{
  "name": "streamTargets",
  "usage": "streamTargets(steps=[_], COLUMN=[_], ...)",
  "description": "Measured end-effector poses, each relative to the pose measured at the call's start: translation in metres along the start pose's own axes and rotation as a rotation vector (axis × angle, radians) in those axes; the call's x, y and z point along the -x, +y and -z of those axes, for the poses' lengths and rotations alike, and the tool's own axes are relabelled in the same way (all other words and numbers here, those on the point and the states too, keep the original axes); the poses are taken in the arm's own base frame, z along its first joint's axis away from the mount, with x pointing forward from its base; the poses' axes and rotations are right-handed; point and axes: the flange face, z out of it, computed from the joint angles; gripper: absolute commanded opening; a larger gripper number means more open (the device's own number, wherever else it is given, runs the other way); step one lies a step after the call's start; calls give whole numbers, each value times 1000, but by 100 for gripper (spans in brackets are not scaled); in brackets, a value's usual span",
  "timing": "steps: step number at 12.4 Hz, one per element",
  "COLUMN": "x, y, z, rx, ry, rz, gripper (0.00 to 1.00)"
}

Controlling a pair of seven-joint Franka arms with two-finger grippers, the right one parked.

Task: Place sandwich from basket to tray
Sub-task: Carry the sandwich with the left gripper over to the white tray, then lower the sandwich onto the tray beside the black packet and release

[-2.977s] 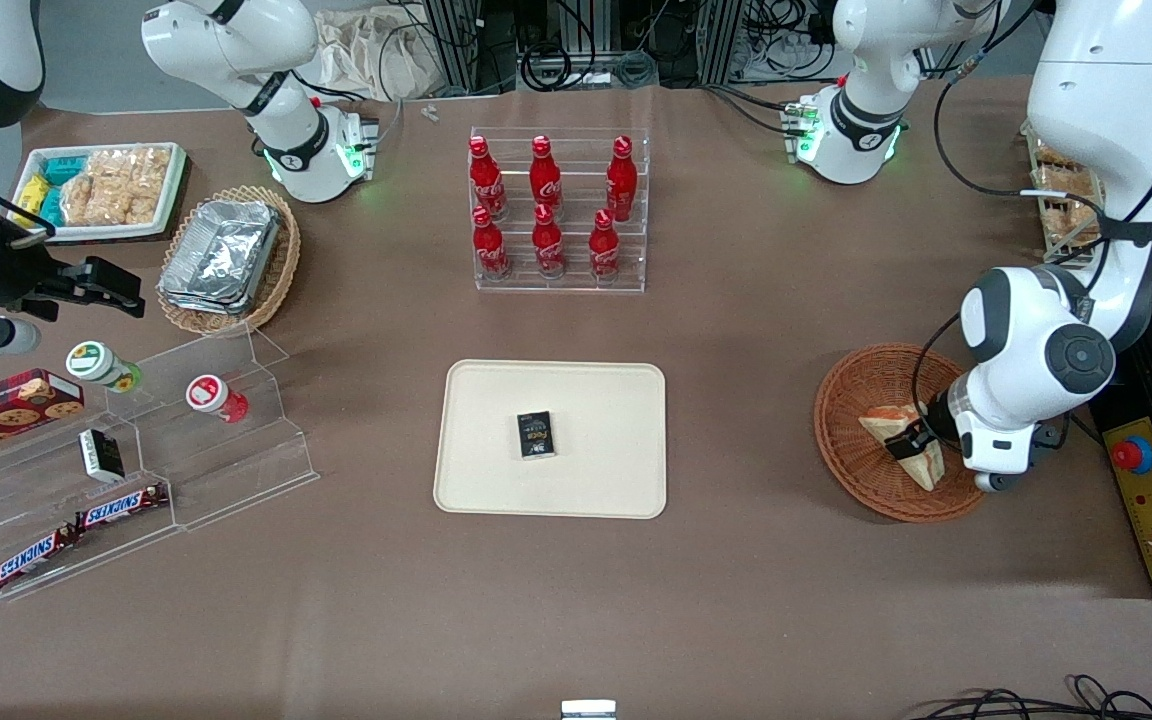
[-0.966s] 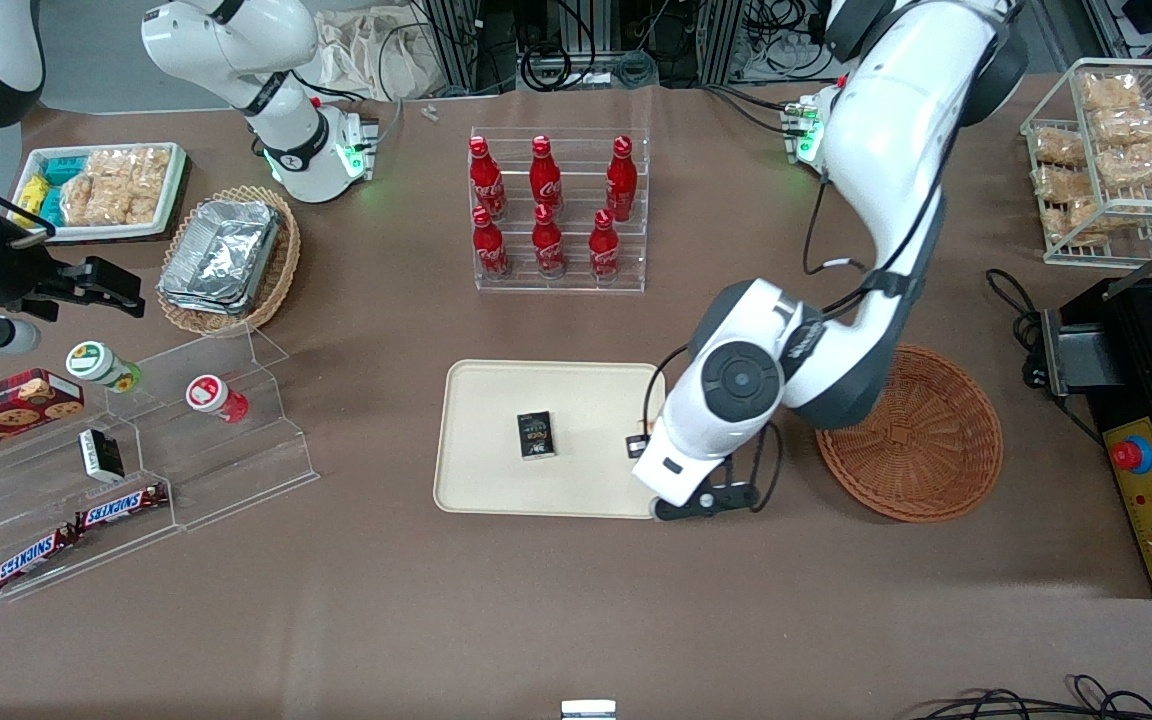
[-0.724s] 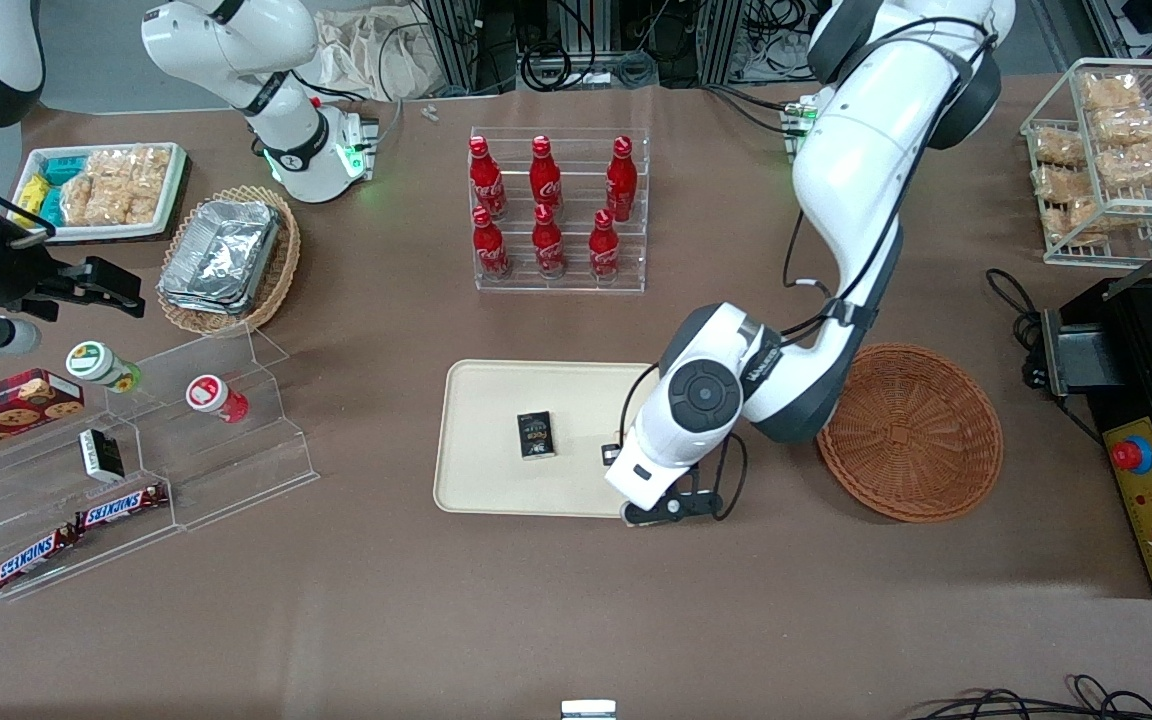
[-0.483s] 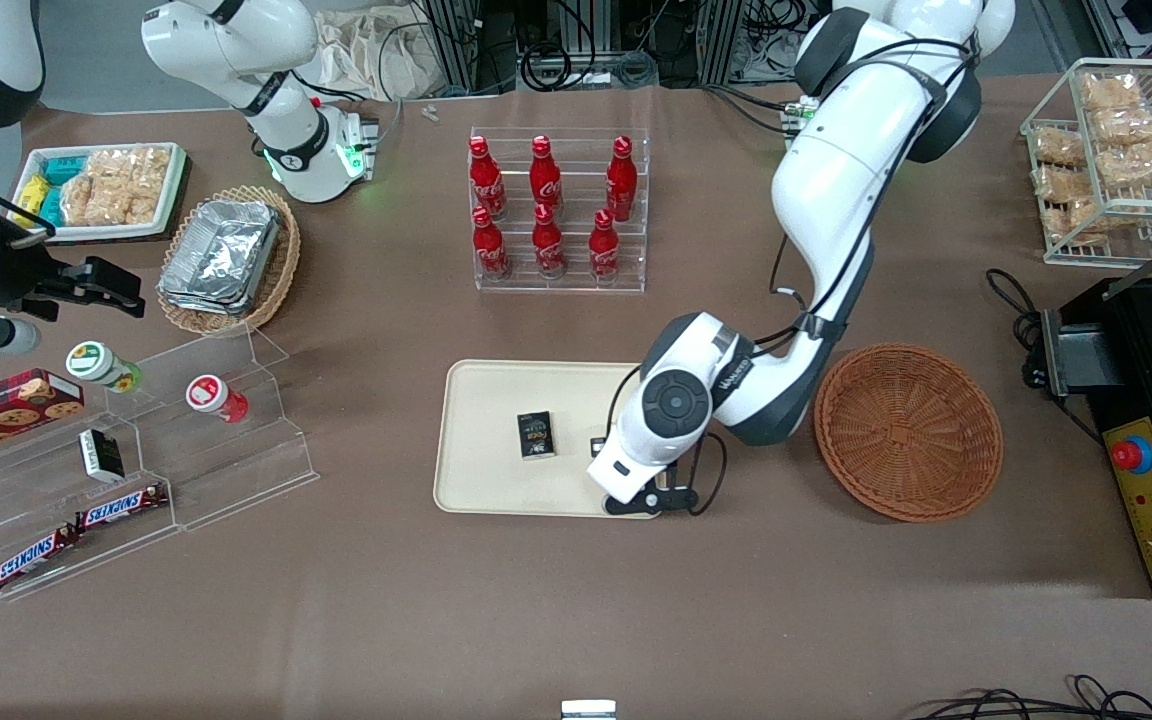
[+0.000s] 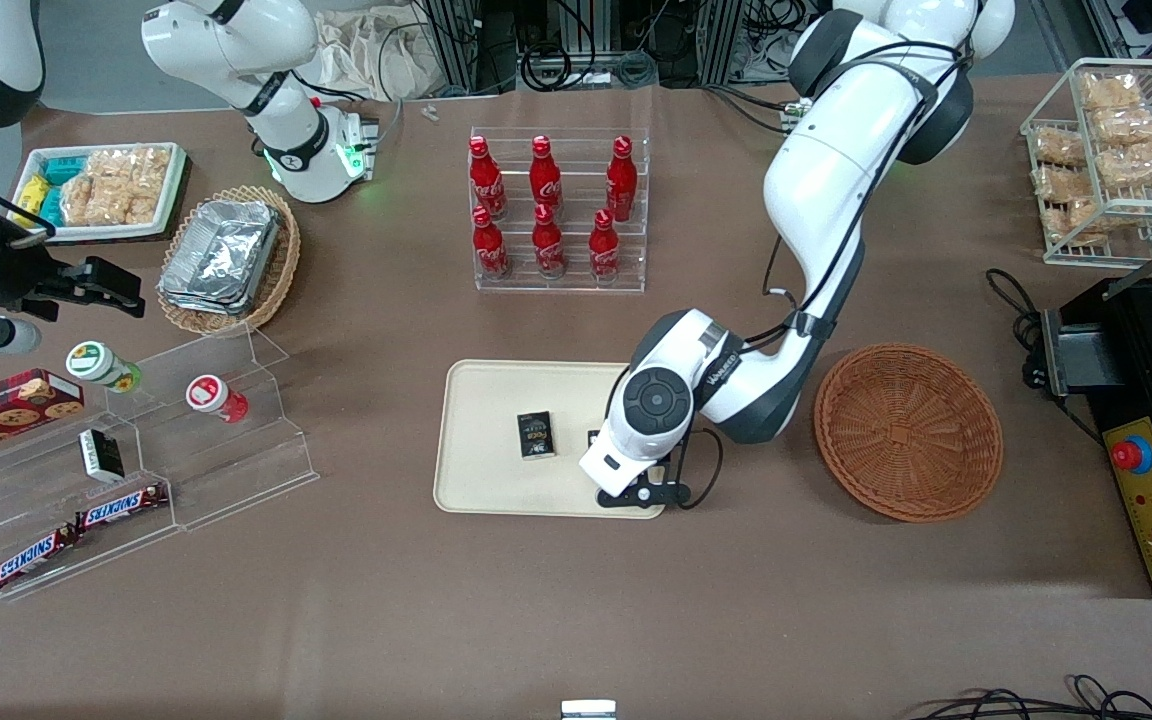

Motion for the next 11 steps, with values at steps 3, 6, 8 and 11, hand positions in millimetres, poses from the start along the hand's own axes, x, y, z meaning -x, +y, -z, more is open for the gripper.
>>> streamTargets(steps=[3,6,8,11], x=[-19,-36,-32,-23], y=[-38,-112,-155,-221], z=[80,176,229,281], rx=[-10,-28,-47,4], ry=[38,55,50,0], rz=[54,150,180,161], gripper=[100,100,100,100])
